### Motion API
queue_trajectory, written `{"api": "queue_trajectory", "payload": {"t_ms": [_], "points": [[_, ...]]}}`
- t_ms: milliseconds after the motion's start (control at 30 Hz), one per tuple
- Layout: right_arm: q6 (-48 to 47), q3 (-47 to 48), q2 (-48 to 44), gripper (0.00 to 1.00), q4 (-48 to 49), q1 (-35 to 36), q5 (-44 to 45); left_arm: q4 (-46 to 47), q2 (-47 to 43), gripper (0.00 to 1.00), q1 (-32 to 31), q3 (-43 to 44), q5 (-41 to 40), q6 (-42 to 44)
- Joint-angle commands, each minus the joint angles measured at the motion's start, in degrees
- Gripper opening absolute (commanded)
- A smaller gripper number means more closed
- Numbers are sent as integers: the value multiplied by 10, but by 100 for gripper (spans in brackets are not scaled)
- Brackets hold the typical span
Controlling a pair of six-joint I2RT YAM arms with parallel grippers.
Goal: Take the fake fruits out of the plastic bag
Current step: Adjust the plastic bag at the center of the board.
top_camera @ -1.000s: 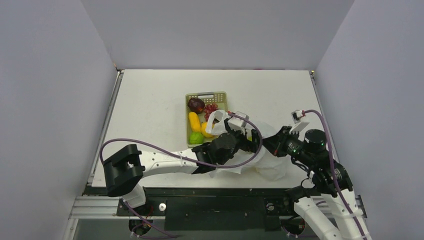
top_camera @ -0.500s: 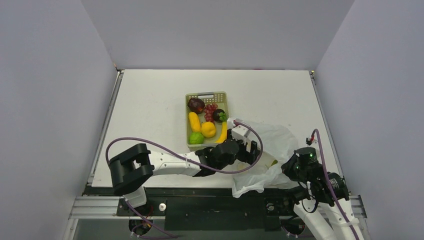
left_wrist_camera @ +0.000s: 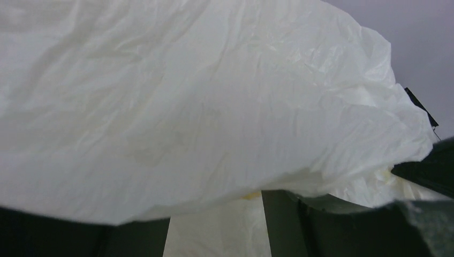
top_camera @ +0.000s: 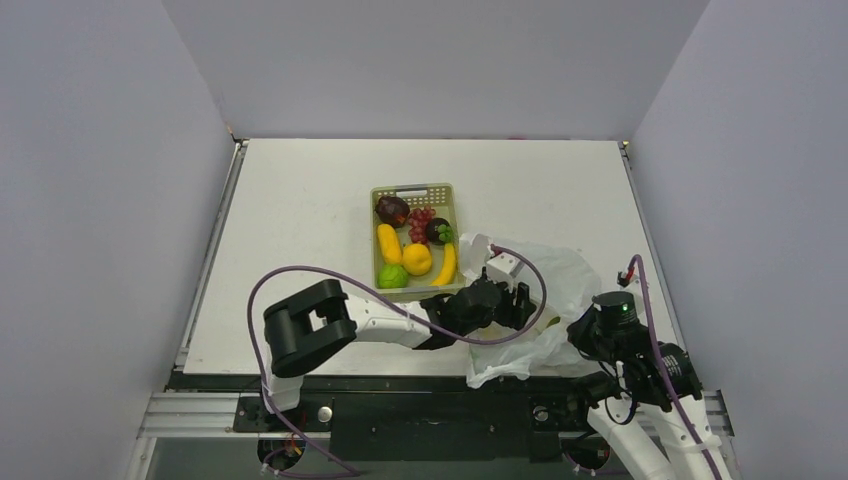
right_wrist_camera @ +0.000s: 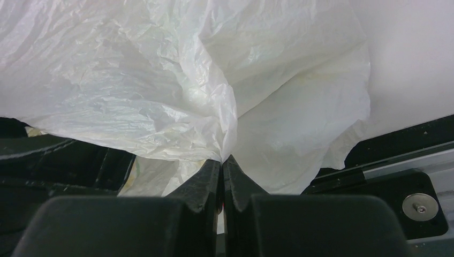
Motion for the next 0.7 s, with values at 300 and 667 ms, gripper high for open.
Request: {"api": "queue_trajectory", "payload": {"t_ms": [300, 667], "points": [[-14, 46, 14, 0, 29, 0, -11, 47, 146, 92, -13, 180, -235, 32], [-36, 50, 18, 0, 38, 0, -43, 77, 285, 96, 3, 289, -116, 47]]}}
